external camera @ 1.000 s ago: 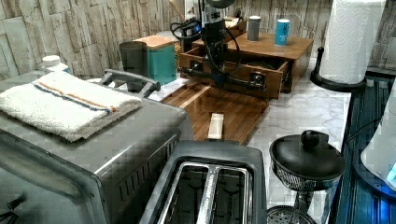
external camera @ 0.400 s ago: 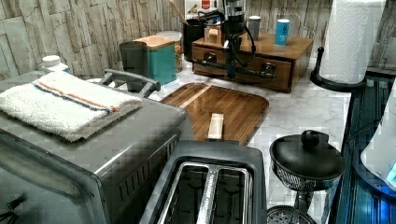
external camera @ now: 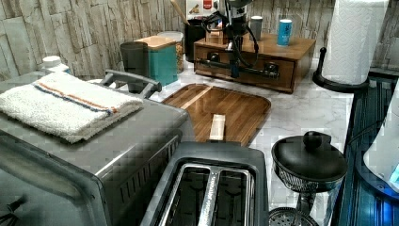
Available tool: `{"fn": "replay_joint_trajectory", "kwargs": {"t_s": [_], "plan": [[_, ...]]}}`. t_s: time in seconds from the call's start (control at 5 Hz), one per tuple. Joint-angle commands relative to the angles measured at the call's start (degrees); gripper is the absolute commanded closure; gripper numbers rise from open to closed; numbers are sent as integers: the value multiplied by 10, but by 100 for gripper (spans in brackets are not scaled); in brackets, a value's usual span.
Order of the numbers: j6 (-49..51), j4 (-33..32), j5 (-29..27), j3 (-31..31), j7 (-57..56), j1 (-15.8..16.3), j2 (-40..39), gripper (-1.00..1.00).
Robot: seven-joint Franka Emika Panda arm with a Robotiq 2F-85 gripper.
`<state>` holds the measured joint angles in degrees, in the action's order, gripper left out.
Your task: Close the drawer.
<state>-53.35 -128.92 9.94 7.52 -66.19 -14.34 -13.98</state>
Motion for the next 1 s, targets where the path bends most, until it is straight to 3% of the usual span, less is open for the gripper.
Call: {"fn": "replay_joint_trajectory", "kwargs": {"t_s": [0.2,1.0], "plan": [[-112,106,5,73,9,-66,-44,100],[-112,106,6,72,9,-68,-44,100]]}}
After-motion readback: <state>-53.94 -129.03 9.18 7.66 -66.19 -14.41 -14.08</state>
